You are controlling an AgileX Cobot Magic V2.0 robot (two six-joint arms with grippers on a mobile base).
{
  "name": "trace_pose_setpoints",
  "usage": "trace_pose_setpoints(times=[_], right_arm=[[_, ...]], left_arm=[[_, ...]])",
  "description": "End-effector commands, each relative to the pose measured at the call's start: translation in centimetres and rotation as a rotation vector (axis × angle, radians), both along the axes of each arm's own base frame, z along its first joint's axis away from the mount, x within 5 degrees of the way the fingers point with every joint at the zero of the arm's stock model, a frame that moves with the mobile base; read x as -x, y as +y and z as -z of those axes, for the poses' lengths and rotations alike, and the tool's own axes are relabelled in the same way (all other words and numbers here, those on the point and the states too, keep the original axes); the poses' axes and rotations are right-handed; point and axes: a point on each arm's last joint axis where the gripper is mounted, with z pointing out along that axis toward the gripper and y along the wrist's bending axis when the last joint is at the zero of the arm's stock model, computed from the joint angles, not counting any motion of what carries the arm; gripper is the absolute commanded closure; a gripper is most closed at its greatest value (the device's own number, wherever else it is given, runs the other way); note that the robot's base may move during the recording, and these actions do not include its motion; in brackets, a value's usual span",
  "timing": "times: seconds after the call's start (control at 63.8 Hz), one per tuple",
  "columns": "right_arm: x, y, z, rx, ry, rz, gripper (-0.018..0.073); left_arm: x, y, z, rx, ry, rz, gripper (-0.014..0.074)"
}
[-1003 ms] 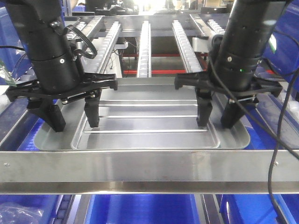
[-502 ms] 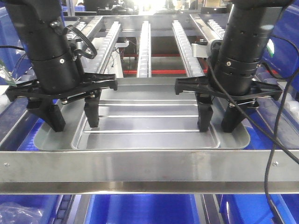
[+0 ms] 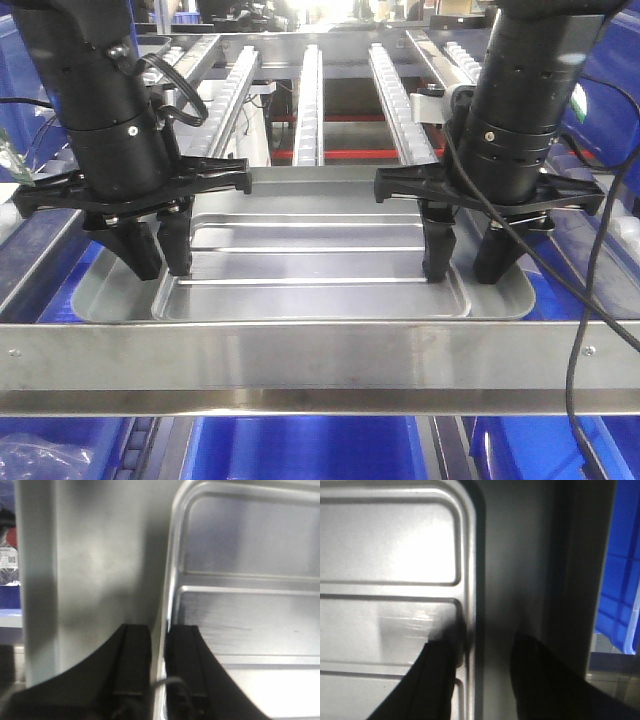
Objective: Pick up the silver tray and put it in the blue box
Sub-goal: 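Close both grippers on the tray rims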
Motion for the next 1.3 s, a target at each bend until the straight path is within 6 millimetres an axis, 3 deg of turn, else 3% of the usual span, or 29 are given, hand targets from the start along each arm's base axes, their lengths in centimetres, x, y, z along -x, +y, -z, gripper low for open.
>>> trace_pose_setpoints(times=[0.0, 0.267, 0.564, 0.674, 0.862, 1.098, 1.286], right_arm=[[-0.4, 0.2, -2.2, -0.032, -0.086, -0.009, 0.0165], [-0.4, 0.2, -2.2, -0.032, -0.085, -0.009, 0.0165], [-0.4, 0.2, -2.2, -0.032, -0.087, -0.009, 0.0170], [-0.4, 0.2, -2.2, -0.031, -0.083, -0.009, 0.0256], [-0.3, 0.2, -2.2, -0.029, -0.078, -0.010, 0.0520], [-0.3, 0.2, -2.3, -0.031, -0.081, -0.009, 0.0503], [0.2, 0.0, -4.7, -0.044, -0.113, -0.009, 0.0503]], left_arm=[[-0.2, -0.1, -2.5, 0.042, -0.078, 0.001, 0.0573], [-0.1, -0.1, -1.2, 0.011, -0.011, -0.007, 0.0573], [-0.1, -0.1, -1.2, 0.008, -0.006, -0.007, 0.0611], [-0.1, -0.1, -1.2, 0.008, -0.006, -0.007, 0.0611], [-0.1, -0.1, -1.2, 0.009, -0.008, -0.007, 0.0611], [-0.1, -0.1, -1.2, 0.010, -0.010, -0.007, 0.0610], [-0.1, 0.0, -3.1, 0.013, -0.025, -0.010, 0.0610]])
